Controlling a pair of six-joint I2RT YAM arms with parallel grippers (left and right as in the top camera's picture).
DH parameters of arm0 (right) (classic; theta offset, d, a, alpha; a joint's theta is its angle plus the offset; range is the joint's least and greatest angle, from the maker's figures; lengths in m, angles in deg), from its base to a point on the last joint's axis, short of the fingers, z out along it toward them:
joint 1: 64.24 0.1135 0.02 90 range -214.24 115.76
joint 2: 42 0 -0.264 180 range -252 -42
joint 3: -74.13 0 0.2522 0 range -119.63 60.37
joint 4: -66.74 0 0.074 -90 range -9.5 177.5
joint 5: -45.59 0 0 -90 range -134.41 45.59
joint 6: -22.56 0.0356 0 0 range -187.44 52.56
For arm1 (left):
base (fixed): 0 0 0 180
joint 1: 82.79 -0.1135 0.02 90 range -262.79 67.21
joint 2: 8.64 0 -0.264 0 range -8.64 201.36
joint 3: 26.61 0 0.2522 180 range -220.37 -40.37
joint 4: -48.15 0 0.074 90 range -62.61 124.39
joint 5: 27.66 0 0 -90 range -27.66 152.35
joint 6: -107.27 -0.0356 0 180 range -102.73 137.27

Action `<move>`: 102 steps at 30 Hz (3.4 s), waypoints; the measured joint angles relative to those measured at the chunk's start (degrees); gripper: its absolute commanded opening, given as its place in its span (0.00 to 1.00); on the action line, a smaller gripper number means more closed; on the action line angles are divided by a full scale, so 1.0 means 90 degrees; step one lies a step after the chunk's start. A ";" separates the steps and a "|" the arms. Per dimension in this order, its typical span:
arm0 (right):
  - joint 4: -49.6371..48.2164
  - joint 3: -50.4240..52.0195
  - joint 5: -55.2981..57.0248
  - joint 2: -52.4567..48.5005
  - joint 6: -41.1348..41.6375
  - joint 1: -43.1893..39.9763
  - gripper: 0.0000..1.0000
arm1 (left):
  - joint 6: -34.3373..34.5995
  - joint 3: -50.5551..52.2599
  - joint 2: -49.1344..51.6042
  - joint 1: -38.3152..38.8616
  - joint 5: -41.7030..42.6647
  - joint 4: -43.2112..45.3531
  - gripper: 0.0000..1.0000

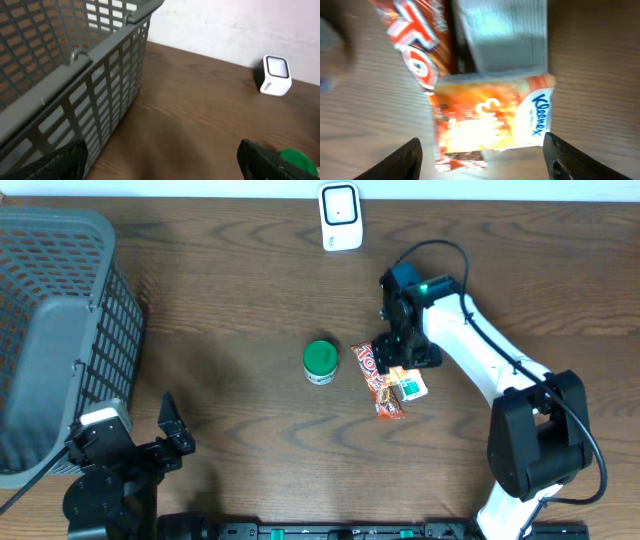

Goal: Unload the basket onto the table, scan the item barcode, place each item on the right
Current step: 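Lower the right gripper and grasp the Kleenex pack on top, then lift the Kleenex pack and carry it to the white scanner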

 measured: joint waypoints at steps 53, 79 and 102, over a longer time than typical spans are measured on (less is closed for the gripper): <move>0.0299 -0.0175 -0.0034 -0.0840 0.0102 -0.0041 0.62 | 0.0000 0.0000 0.0000 0.0000 -0.0002 -0.0138 0.96; 0.1593 -0.0566 -0.3468 -0.0840 0.0107 -0.0041 0.59 | 0.0000 0.0000 0.0000 0.0000 -0.0002 -0.0146 0.96; -0.0515 -0.2412 -0.2023 -0.0845 0.0187 -0.0347 0.55 | 0.0000 0.0000 0.0000 0.0000 0.0000 -0.0143 0.96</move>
